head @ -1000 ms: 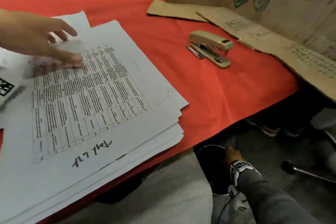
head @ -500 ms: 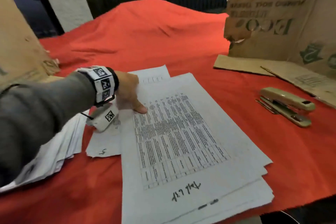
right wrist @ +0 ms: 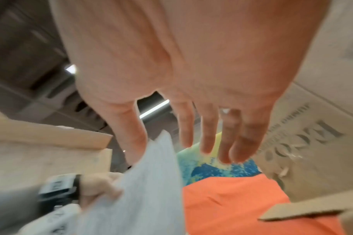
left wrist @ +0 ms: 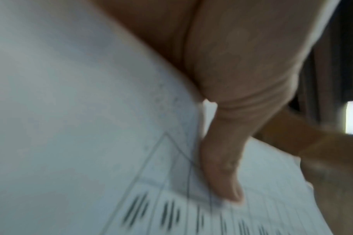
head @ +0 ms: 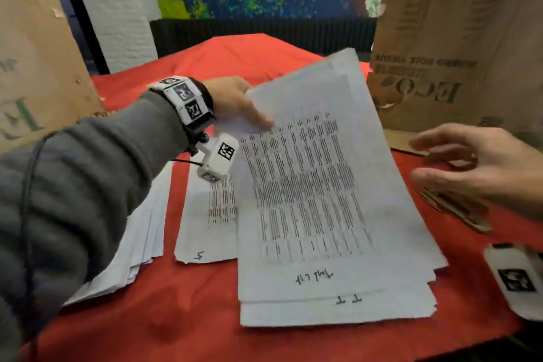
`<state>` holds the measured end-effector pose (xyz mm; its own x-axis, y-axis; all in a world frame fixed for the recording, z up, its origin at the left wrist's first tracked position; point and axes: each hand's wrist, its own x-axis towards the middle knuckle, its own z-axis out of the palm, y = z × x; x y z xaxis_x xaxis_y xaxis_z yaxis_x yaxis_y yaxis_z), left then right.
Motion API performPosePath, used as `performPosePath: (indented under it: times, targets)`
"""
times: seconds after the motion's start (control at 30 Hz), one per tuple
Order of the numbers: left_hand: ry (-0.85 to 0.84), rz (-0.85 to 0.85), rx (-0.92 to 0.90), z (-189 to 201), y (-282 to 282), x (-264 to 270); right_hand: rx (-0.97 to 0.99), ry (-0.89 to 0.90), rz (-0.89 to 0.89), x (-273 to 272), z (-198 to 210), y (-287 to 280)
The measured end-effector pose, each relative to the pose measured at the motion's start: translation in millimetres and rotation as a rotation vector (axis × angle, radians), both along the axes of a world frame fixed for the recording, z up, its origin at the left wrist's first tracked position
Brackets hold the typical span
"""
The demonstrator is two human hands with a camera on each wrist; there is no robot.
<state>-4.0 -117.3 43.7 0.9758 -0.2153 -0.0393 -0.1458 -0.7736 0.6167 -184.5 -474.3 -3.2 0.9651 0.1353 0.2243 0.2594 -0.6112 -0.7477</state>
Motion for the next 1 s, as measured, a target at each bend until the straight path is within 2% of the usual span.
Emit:
performPosePath:
  times: [0.07, 0.13, 0.17, 0.23, 0.37, 0.43, 0.53, 0.67, 0.83, 0.9, 1.0]
  targets:
    - [-0.109, 0.045, -0.302, 12, 16, 0, 0.288, -0.032, -0.055, 46, 11, -2]
    - [-0.179, 0.078, -0.582, 15, 27, -2, 0.636, 0.014, 0.096, 78, 6, -5]
    - [-0.193, 0.072, -0.693, 14, 31, -4, 0.735, 0.001, 0.184, 91, 2, -4]
    - [-0.222, 0.096, -0.845, 3, 37, -6, 0.917, -0.068, 0.216, 110, 6, 7]
    - [-0.272, 0.307, -1.062, -28, 60, 5, 1.059, -0.260, -0.019, 135, 26, 25]
    - [-0.253, 0.299, -1.153, -41, 69, 11, 0.983, -0.219, 0.013, 148, 22, 32]
    - [-0.202, 0.196, -1.176, -50, 61, -2, 0.857, -0.190, 0.105, 159, 11, 49]
    - [-0.214, 0.064, -0.932, -53, 55, -17, 0.848, -0.214, 0.109, 168, 4, 51]
    - [-0.353, 0.063, -0.815, -51, 56, -17, 0.707, -0.067, 0.172, 164, -2, 43]
    - [-0.367, 0.045, -0.807, -51, 49, -17, 0.671, -0.095, 0.164, 161, -1, 46]
    - [-0.444, 0.098, -0.897, -40, 38, -19, 0.719, -0.180, 0.158, 159, 10, 50]
